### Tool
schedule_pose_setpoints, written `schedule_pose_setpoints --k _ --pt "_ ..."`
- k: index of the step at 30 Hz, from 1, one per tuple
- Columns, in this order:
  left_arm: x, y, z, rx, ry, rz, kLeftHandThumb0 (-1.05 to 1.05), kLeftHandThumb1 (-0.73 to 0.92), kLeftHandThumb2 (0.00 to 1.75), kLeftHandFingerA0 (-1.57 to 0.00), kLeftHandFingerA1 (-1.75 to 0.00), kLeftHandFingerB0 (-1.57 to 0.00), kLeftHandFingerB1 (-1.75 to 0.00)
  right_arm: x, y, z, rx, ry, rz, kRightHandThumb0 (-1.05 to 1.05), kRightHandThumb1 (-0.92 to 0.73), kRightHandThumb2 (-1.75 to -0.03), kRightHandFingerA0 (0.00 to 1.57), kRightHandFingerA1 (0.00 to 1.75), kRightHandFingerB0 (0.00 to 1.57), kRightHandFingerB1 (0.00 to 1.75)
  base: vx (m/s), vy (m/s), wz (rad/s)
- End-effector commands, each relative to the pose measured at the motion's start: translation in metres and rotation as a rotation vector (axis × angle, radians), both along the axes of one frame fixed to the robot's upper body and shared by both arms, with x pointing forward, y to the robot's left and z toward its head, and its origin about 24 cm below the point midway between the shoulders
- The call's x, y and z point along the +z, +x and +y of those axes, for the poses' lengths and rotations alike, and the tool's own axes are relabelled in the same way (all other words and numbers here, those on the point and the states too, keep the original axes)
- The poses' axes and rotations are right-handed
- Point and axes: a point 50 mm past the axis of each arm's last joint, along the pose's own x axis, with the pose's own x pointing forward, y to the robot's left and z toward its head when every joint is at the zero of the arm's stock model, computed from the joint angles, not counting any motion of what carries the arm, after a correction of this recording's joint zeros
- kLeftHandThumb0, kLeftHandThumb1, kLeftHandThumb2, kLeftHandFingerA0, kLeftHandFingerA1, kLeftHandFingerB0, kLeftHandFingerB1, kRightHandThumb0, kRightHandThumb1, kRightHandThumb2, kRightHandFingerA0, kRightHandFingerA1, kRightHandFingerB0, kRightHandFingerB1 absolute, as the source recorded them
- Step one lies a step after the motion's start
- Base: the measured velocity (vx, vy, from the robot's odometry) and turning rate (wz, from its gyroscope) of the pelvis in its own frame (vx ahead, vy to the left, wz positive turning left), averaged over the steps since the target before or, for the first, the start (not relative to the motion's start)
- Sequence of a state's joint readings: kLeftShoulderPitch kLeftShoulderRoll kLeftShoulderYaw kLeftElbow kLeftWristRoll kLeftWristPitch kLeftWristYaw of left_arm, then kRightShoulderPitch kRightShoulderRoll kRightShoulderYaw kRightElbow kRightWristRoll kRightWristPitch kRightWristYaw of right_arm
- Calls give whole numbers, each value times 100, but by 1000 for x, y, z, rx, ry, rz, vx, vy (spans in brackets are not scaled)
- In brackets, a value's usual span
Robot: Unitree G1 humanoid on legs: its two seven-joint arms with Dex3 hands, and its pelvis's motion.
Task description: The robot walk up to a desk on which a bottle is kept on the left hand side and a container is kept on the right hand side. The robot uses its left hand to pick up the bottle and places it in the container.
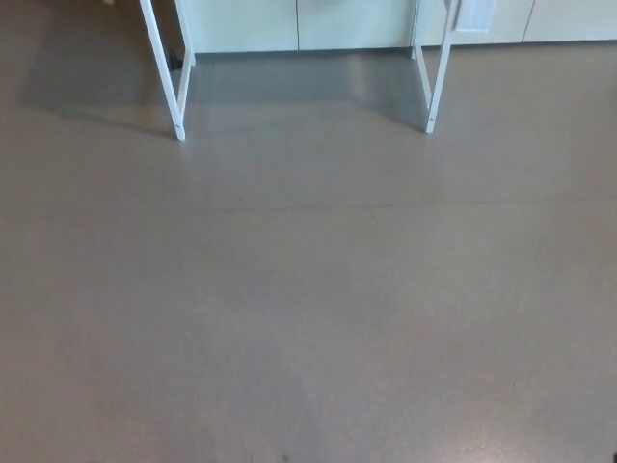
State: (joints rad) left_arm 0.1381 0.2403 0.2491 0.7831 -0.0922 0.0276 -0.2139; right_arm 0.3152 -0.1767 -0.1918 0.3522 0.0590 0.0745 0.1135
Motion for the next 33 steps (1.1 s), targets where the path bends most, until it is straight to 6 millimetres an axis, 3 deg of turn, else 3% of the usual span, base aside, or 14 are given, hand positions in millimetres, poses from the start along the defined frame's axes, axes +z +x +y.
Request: schedule_pose_setpoints --k 1,12,25,28,29,31,32,33 --pt "37 25 29 97 -208 -255 -7 65 59 -52 -42 -36 -34 36 10 -4 -119 260 -188 -17 -37 -86 30 59 18 53 81 187 -15" --pt "39 28 29 62 -221 -262 -11 64 58 -52 -43 -38 -34 39 7 -2 -126 255 -168 -21 -38 -86 33 60 20 53 249 228 -5" --pt "40 31 30 51 -226 -247 -21 58 62 -52 -46 -39 -38 39 5 0 -109 238 -140 -23 -39 -87 31 59 20 53 345 -144 17" --pt "41 33 30 60 -218 -250 -22 58 63 -55 -47 -42 -39 40 8 0 -108 223 -138 -23 -39 -87 32 59 21 53 306 -24 -5" --pt "48 46 31 54 -212 -280 -22 59 63 -55 -47 -41 -39 44 21 1 -101 224 -166 -24 -39 -87 32 59 20 53 304 39 -18" --pt "51 52 32 59 -211 -296 -21 59 63 -55 -47 -41 -39 45 28 2 -101 227 -179 -25 -39 -87 33 59 21 53 316 106 -27" --pt "54 57 33 62 -212 -309 -21 57 62 -56 -48 -41 -39 46 34 3 -105 229 -189 -28 -56 -56 42 49 34 41 329 155 -15" --pt "59 65 35 58 -210 -328 -25 57 64 -55 -48 -40 -40 49 42 3 -110 230 -204 -29 -56 -56 43 50 36 41 441 204 -14"
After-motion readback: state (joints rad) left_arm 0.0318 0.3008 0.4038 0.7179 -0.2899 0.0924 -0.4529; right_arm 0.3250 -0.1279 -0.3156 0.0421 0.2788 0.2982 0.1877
